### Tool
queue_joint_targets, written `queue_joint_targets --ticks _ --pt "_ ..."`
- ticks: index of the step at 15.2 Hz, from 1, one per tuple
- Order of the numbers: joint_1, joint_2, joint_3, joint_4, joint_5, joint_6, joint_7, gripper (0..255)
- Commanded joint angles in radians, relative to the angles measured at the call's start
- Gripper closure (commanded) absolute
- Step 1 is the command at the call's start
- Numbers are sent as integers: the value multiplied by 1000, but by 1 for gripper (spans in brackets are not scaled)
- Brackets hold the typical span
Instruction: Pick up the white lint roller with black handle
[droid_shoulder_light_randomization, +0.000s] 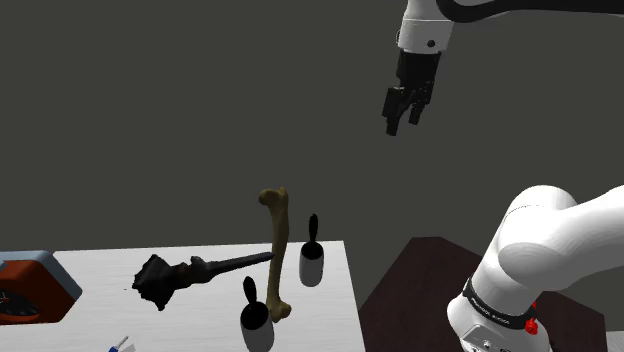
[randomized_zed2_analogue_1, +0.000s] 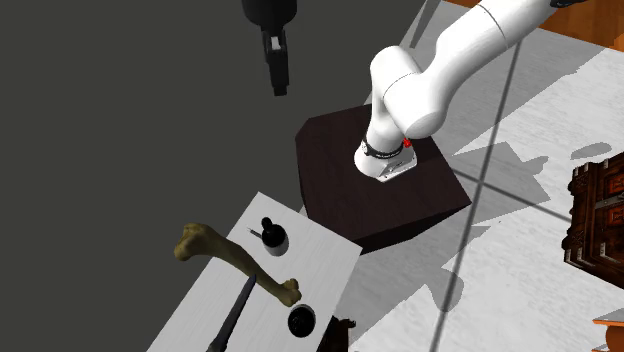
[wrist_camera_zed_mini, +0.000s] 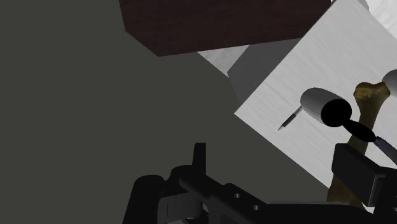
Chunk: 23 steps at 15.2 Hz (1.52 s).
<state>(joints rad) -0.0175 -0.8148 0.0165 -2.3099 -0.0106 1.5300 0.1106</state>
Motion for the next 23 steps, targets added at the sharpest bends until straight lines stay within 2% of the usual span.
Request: queue_joint_targets --ticks 1,7,12,18,23 --pt "0 0 0 0 0 0 0 0" --pt "24 -8 118 -160 47 171 125 0" --pt "45 38 225 -255 83 327 233 0" --pt "54 163 366 -319 105 528 376 0" --pt "25 324 500 -326 76 699 520 0"
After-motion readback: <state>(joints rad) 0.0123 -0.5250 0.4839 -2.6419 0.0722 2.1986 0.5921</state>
